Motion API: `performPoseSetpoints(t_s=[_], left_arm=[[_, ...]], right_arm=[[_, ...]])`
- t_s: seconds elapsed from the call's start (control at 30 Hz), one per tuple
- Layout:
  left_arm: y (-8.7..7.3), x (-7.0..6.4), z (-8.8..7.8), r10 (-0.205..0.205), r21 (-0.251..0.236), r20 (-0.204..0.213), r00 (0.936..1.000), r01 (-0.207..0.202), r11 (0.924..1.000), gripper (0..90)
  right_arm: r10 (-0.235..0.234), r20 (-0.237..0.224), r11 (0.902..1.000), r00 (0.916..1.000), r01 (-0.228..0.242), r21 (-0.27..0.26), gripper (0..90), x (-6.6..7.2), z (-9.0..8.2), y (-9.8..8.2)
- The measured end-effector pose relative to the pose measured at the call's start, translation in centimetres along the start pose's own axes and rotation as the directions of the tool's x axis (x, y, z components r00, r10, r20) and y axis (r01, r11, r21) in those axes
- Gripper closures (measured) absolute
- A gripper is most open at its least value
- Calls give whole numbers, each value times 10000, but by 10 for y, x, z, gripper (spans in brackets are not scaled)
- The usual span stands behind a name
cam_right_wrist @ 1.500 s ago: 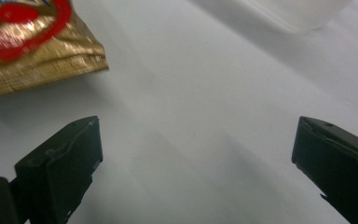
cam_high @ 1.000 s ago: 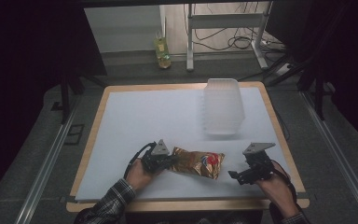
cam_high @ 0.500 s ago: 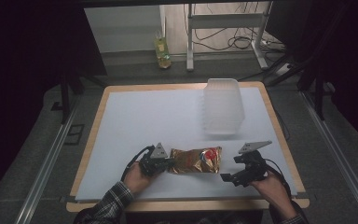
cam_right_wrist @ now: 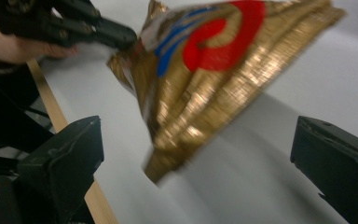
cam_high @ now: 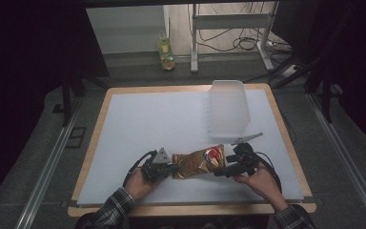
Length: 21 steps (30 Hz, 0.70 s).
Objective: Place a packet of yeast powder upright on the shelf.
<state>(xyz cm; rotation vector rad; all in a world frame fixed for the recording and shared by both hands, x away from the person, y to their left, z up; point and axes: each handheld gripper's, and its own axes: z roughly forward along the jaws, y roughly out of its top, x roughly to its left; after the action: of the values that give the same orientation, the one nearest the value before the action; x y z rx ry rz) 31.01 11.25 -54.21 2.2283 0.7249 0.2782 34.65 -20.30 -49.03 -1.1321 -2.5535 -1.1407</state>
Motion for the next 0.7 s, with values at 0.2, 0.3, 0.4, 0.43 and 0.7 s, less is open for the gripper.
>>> performPoseSetpoints(t_s=[0.2, 0.3, 0.4, 0.43, 0.7], left_arm=[[0, 0, -1, 117, 76, 58, 9999, -118, 9999, 900], [0, 0, -1, 143, 68, 46, 9999, -143, 9999, 900], [-1, 0, -1, 183, 37, 65, 9998, -183, 9998, 900], [-1, 0, -1, 189, 39, 55, 9998, -189, 9998, 900], [-1, 0, 0, 124, -41, 55, 9999, -124, 9999, 900]], right_arm=[[412, -156, 9991, 9990, -413, -85, 189, -2, 10, 15], [706, -395, 9975, 9967, -707, -20, 269, -3, 17, 22], [931, -637, 9957, 9936, -929, 61, 365, -3, 28, 30], [998, -689, 9950, 9926, -999, 15, 390, -3, 29, 31], [1061, -1035, 9943, 9890, -1066, 5, 509, -1, 41, 36]])
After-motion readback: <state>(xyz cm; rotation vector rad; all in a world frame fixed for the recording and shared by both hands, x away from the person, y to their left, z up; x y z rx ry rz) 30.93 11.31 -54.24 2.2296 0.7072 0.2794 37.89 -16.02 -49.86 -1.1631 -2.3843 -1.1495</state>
